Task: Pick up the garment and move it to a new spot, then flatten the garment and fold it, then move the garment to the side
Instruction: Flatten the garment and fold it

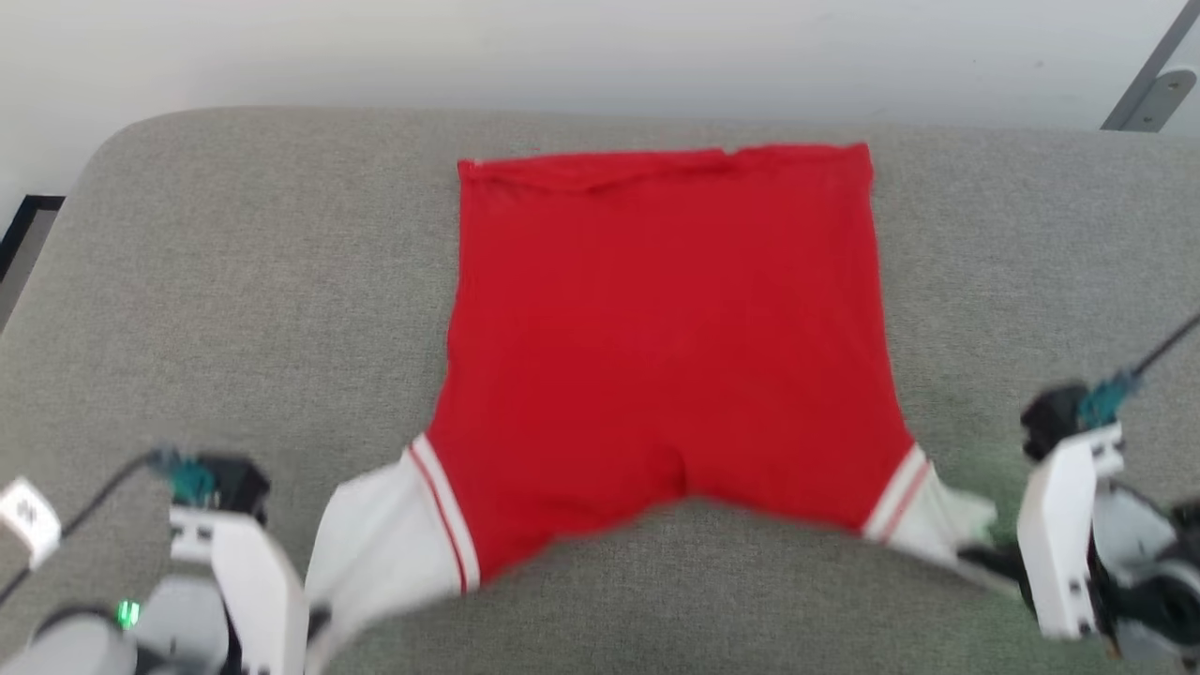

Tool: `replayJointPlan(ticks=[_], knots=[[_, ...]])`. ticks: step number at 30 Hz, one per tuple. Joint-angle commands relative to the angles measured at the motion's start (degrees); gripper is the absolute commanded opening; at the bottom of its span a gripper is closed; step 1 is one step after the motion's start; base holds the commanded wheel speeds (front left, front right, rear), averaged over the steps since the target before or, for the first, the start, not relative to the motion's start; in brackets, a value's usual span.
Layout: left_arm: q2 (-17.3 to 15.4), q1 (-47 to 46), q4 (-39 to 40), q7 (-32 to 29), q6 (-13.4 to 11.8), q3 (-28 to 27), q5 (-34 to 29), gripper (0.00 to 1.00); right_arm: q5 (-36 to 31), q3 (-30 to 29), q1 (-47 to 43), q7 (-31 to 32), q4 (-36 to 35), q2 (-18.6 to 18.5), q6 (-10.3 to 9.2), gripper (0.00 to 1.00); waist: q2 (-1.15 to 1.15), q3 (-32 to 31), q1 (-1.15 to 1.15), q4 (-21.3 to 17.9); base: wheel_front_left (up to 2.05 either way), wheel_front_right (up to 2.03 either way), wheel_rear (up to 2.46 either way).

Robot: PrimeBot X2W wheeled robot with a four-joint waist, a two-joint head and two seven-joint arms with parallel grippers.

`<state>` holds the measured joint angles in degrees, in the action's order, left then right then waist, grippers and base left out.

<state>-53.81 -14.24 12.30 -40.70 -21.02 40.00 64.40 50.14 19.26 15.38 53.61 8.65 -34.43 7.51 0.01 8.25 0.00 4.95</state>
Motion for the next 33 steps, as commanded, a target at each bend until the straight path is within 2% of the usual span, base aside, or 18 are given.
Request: replayJointPlan(ticks=[1, 4, 7, 11, 12, 14, 15, 16, 20, 25, 30, 33], knots=[[-1.0, 2.6, 2.1, -0.5, -1.9, 0.0, 1.1, 0.0, -0.7, -1.8, -3.7, 2.8, -2.7, 0.1, -0.04, 0.0, -0.01, 0.2, 0.0, 0.1, 0.0, 0.0, 0.0], [-2.2, 5.3, 4.6, -0.9, -3.4, 0.4, 1.9, 0.0, -2.2, -4.2, -7.5, 5.8, -6.5, 0.5, -0.04, 0.0, -0.01, 0.8, 0.0, 0.2, 0.0, 0.0, 0.0], [-2.7, 7.7, 6.6, 0.3, -4.8, 0.3, 2.3, 0.0, -5.1, -7.9, -12.4, 8.4, -11.1, 2.4, -0.04, 0.0, -0.01, 2.0, 0.0, 0.4, 0.0, 0.0, 0.0], [-1.3, 8.5, 6.1, 2.3, -4.0, 0.2, 2.2, 0.0, -10.0, -11.0, -15.9, 7.9, -14.4, 6.5, -0.04, 0.0, -0.01, 3.7, 0.0, 0.7, 0.0, 0.0, 0.0], [-0.9, 8.2, 5.7, 2.7, -3.6, 0.2, 2.0, 0.0, -11.3, -10.8, -16.1, 6.9, -15.0, 7.2, -0.04, 0.04, -0.01, 4.2, 0.0, 0.8, 0.0, 0.0, 0.0], [0.3, 7.3, 4.5, 3.6, -2.9, 0.0, 1.8, 0.0, -13.7, -11.2, -16.5, 4.9, -14.3, 8.9, -0.04, 0.72, -0.01, 5.0, 0.0, 0.8, 0.0, 0.0, 0.0], [1.0, 7.0, 3.9, 4.1, -2.4, -0.1, 1.9, 0.0, -15.2, -11.2, -16.5, 4.0, -13.7, 9.3, -0.04, 0.96, -0.01, 5.3, 0.0, 0.7, 0.0, 0.0, 0.0], [1.6, 6.7, 3.3, 4.6, -2.0, -0.2, 2.0, 0.0, -16.3, -10.9, -16.3, 3.2, -13.4, 9.7, -0.05, 1.0, -0.01, 5.6, 0.0, 0.6, 0.0, 0.0, 0.0], [2.8, 6.0, 1.8, 5.9, -1.1, -0.6, 1.8, 0.0, -18.8, -11.1, -15.2, 0.9, -14.5, 10.6, -0.17, 1.0, -0.01, 6.5, 0.0, 0.1, 0.0, 0.0, 0.0], [3.2, 5.2, 1.6, 7.3, -0.2, -1.4, 1.7, 0.0, -19.6, -13.6, -14.8, -0.2, -22.5, 11.1, -0.08, 1.0, -0.01, 7.4, 0.0, -0.4, 0.0, 0.0, 0.0], [3.3, 4.7, 1.8, 8.5, 0.5, -2.1, 1.3, 0.0, -21.0, -19.3, -12.3, 0.6, -30.9, 14.2, -0.04, 1.0, -0.01, 8.3, 0.0, -0.6, 0.0, 0.0, 0.0], [3.7, 3.8, 2.1, 9.0, 1.0, -2.5, 0.9, 0.0, -23.0, -22.4, -8.4, -0.2, -32.9, 16.9, -0.03, 1.0, -0.01, 9.0, 0.0, -0.3, 0.0, 0.0, 0.0]])
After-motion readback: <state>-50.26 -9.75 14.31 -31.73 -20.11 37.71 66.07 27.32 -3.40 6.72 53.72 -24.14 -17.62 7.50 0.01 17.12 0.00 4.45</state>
